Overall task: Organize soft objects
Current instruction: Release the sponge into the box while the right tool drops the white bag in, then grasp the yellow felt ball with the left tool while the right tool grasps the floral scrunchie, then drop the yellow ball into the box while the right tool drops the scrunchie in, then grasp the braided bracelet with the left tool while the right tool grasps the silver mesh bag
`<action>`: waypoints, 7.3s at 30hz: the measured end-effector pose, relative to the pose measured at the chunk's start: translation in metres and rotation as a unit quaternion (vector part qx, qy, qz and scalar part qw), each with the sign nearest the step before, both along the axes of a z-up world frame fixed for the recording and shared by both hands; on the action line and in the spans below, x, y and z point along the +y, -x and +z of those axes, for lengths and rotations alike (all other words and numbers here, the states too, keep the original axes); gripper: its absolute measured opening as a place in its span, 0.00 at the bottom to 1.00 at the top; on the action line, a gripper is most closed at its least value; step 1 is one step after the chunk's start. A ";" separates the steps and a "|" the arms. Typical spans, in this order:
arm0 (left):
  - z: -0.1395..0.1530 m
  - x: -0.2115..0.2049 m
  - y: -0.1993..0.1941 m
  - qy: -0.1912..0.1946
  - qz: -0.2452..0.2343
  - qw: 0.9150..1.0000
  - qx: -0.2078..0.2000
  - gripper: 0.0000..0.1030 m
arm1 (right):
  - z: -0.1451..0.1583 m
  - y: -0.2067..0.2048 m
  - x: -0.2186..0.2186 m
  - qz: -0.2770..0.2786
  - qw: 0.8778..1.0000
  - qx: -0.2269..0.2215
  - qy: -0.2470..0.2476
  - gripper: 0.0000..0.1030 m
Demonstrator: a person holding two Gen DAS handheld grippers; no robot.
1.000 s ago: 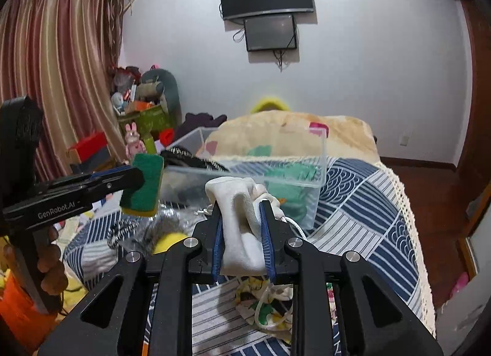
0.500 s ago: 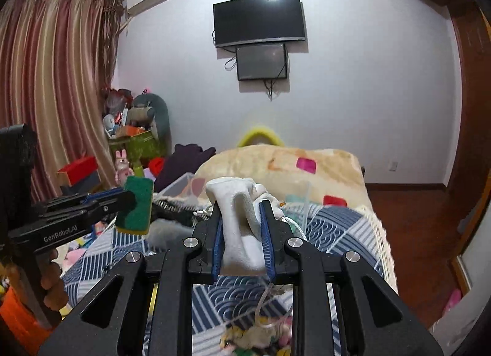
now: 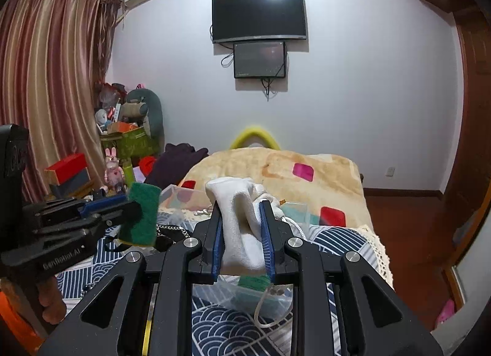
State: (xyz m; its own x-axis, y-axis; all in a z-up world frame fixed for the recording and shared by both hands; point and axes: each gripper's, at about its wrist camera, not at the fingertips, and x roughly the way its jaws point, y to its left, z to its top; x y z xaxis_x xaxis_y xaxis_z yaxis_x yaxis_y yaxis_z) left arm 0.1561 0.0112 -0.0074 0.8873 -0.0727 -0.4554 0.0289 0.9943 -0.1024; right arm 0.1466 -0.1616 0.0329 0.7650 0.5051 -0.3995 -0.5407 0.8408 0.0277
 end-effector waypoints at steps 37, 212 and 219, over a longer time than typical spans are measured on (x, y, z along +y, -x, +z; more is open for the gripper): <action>-0.027 -0.007 -0.019 -0.022 -0.027 0.998 0.060 0.38 | -0.029 -0.023 0.013 0.002 0.995 0.066 0.075 0.46; -0.086 0.069 0.104 0.013 0.042 0.993 0.110 0.73 | -0.061 0.054 0.071 0.099 0.990 0.077 0.065 0.74; -0.111 0.072 0.104 0.019 0.042 0.991 0.127 0.73 | -0.085 0.045 0.085 0.113 0.983 0.129 0.071 0.74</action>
State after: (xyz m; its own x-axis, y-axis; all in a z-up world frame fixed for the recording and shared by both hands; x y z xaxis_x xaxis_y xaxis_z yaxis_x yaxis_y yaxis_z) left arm 0.0517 0.0829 -0.1185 0.7483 -0.0237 -0.6630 -0.0860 0.9875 -0.1323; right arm 0.1019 -0.0767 -0.0518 0.5029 0.5756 -0.6448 -0.7051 0.7047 0.0791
